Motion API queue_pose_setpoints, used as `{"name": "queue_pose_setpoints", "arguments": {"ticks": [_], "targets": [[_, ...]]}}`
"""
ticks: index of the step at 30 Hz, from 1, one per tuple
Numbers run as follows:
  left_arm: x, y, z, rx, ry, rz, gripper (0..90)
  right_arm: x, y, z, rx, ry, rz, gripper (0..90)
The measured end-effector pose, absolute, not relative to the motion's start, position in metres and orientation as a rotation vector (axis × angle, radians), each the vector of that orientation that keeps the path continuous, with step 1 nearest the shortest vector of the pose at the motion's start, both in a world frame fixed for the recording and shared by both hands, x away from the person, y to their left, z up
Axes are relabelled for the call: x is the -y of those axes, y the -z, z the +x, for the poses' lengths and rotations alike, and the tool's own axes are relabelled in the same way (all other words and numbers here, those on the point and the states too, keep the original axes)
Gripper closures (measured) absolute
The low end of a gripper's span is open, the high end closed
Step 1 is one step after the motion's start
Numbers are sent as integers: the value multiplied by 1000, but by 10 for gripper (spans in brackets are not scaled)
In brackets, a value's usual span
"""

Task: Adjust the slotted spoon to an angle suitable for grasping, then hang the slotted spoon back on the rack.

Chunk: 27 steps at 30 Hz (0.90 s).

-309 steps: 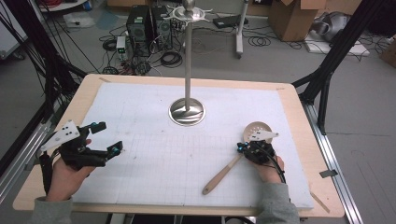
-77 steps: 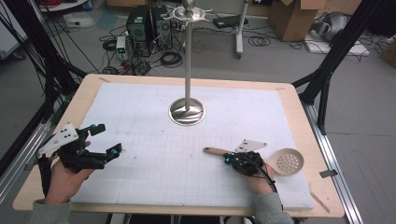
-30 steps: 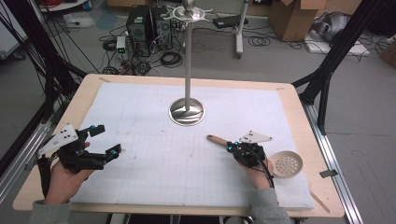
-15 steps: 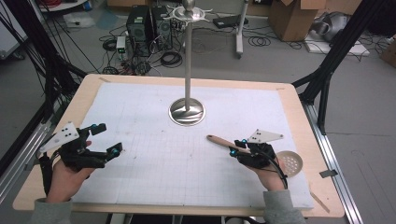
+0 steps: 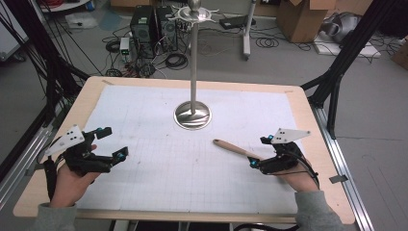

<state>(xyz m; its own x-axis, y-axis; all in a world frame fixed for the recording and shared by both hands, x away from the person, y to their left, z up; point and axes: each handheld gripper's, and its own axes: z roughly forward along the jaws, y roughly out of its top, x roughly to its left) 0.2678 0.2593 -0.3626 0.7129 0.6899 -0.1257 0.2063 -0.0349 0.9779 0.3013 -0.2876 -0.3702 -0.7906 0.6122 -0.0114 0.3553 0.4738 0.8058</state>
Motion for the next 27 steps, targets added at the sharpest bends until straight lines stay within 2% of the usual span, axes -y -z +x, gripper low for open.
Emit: {"name": "queue_pose_setpoints", "arguments": {"ticks": [17, 27], "targets": [[-257, 364, 267, -749, -450, 1602, 18, 325, 373, 305, -2481, -1180, 789, 143], [-258, 365, 266, -757, -452, 1603, 17, 329, 383, 315, -2557, -1108, 798, 149]]}}
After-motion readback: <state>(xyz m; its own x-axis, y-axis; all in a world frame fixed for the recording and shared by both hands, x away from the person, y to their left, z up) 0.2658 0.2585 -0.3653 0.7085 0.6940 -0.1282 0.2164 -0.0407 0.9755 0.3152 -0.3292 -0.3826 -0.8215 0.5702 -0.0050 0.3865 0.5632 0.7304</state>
